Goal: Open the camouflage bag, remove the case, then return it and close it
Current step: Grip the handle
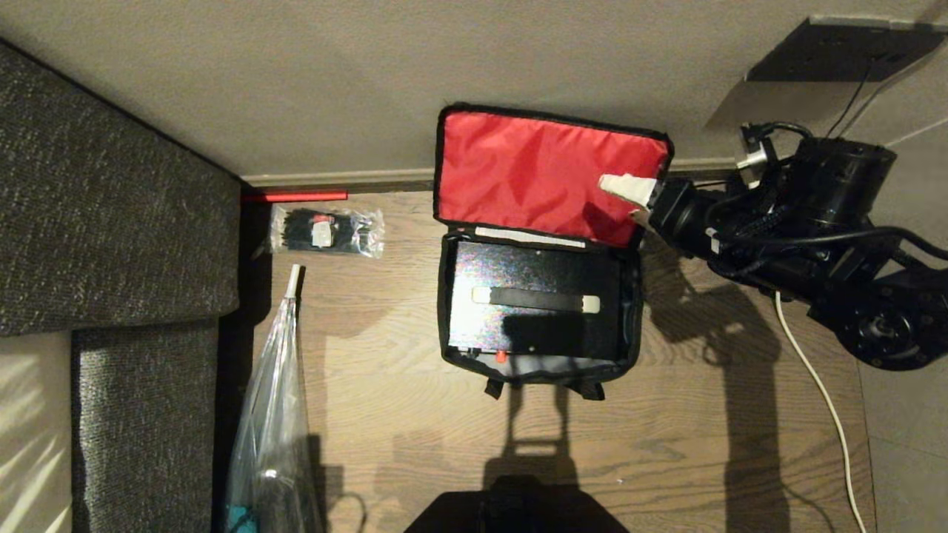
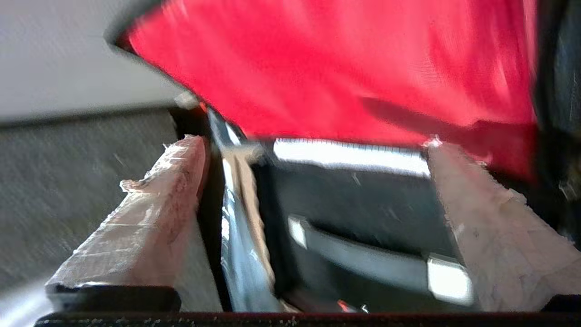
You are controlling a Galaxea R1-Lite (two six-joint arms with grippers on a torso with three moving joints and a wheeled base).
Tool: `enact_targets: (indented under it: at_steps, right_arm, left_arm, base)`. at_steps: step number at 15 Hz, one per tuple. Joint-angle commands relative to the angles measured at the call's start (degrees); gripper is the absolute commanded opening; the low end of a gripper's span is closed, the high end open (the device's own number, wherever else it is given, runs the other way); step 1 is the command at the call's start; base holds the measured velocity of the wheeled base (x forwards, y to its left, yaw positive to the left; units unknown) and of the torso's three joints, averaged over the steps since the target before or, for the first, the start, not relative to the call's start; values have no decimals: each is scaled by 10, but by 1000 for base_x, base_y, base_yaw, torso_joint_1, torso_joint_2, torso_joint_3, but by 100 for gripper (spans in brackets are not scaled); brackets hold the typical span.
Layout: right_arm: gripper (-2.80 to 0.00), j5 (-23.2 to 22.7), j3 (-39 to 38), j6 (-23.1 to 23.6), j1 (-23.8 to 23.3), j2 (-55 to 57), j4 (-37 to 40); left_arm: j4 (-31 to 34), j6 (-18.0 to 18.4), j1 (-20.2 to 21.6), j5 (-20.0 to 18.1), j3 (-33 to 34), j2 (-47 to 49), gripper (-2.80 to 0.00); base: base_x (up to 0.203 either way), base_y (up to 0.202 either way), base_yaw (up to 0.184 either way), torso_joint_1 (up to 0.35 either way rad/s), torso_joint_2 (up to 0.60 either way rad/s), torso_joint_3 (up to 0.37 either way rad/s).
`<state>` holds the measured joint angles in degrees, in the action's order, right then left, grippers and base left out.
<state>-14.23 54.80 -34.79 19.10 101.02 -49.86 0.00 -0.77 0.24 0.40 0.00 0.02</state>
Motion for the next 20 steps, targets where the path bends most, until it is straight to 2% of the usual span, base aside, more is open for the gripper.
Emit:
enact_targets:
  at_steps: [1, 3, 8, 12, 13, 15, 17, 20]
  right_arm:
    - [-280, -9, -48, 2, 1, -36, -2]
    - [-280, -18, -54, 3, 1, -41, -1]
    - [-280, -117, -207, 8, 1, -203, 29]
    - [-280, -128, -258, 42, 1, -265, 86]
    - [-280, -118, -263, 52, 1, -269, 97]
    - [-280, -49, -300, 106, 1, -330, 161]
    - [-280, -5, -330, 159, -10, -464, 250]
    - [-280, 40, -363, 251, -50, -711, 442]
  left_arm:
    - [0, 0, 0, 0, 2, -1, -280]
    - [0, 0, 0, 0, 2, -1, -280]
    - [0, 0, 0, 0, 2, -1, -280]
    - [0, 0, 0, 0, 2, -1, -280]
    - [0, 0, 0, 0, 2, -1, -280]
    - [0, 0, 0, 0, 2, -1, -280]
    - [0, 0, 0, 0, 2, -1, -280]
    - [0, 0, 0, 0, 2, -1, -280]
  base:
    - [0, 0, 0, 0, 0, 0]
    - [0, 0, 0, 0, 0, 0]
    - [0, 0, 0, 0, 0, 0]
    - [0, 0, 0, 0, 0, 0]
    - [0, 0, 0, 0, 0, 0]
    - [0, 0, 0, 0, 0, 0]
    - [0, 0, 0, 0, 0, 0]
    - [0, 0, 0, 0, 0, 0]
